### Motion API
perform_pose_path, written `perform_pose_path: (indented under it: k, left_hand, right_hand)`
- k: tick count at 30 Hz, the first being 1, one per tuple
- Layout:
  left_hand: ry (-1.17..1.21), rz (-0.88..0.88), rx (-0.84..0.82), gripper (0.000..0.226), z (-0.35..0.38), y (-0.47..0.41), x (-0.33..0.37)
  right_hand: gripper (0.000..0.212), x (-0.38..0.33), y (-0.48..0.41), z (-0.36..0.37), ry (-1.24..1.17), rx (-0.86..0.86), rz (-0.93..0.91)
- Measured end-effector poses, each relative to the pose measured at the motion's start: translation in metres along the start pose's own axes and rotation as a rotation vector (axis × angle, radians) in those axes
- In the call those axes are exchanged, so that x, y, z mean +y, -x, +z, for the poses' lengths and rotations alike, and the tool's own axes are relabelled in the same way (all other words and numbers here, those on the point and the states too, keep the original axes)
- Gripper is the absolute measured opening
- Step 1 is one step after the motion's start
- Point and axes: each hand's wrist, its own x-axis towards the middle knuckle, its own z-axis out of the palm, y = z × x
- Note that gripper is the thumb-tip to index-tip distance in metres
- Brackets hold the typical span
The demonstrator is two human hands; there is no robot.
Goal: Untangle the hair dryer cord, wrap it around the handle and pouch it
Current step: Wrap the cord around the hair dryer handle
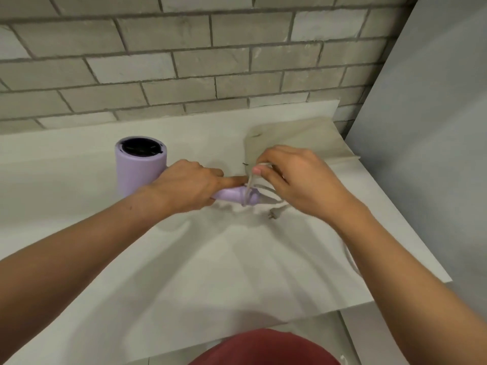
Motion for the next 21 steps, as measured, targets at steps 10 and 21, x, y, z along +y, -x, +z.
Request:
perform_pose_path:
  k: [10,21]
  left_hand:
    - [-0.088,0.28,0.217,0.069,-0.017,0.0,0.021]
    - [-0.017,0.217,0.394,0.062,-0.034,0.0,0.022]
  right_hand:
    - [0.01,0.057,-0.024,0.015,-0.418,0.055,0.119]
    - [0.013,0.087,-0.017,0.045,-0.593,0.102,0.252]
